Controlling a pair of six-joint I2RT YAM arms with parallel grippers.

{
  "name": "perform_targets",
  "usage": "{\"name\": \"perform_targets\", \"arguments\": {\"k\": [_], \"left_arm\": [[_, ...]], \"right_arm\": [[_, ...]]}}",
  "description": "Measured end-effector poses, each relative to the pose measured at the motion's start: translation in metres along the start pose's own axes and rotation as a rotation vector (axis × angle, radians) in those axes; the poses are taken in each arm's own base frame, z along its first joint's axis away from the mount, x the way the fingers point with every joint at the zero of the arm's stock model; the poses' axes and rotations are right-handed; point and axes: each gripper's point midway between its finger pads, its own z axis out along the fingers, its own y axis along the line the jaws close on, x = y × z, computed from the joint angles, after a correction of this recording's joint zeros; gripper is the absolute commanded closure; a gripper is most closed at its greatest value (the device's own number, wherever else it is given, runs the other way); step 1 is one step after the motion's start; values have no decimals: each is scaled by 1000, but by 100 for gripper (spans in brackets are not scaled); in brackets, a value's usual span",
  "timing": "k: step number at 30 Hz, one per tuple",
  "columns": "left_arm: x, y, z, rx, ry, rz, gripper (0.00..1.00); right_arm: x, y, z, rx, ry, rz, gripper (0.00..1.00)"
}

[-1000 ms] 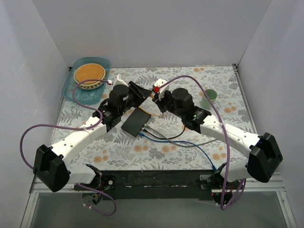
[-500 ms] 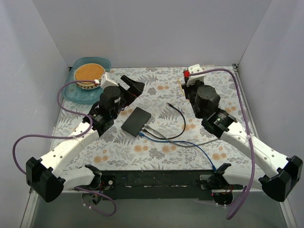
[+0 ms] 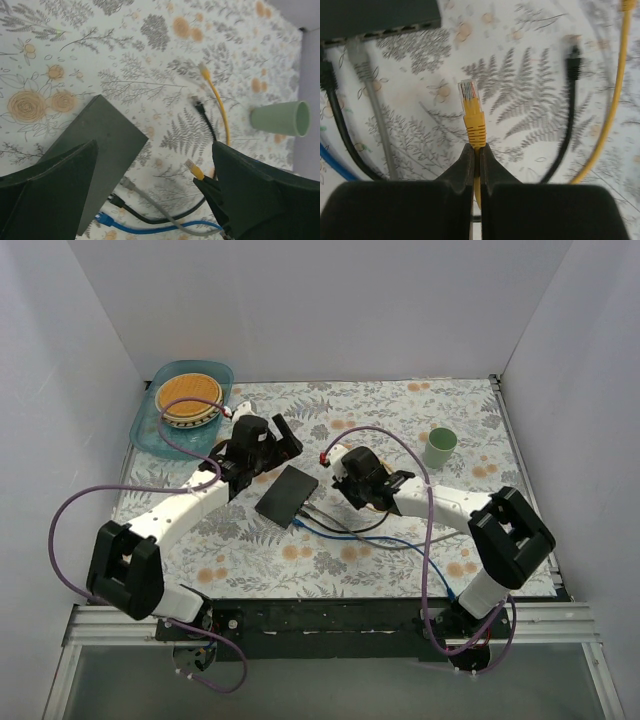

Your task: Insert the plug into the switch port

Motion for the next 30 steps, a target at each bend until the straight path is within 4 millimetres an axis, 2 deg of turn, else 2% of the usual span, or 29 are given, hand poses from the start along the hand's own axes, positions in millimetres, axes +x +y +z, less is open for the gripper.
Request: {"name": "perform_targets", "arguments": {"k": [3, 6, 11, 17, 21, 30], "left_arm": [[19, 22, 19, -50, 66, 29, 3], [40, 50, 32, -94, 131, 44, 9], [61, 77, 41, -106, 175, 63, 16], [67, 81, 53, -63, 179, 80, 20], [75, 81, 61, -38, 198, 90, 21], [78, 83, 68, -12, 210, 92, 24]], "right_arm": [[17, 25, 13, -121, 52, -9, 99], [14, 41, 13, -209, 33, -6, 99], [8, 60, 17, -310, 3, 1, 99], [25, 73, 36, -352, 69, 33, 99], [17, 70, 43, -332, 53, 57, 99], [6, 67, 56, -302, 50, 89, 99]]}}
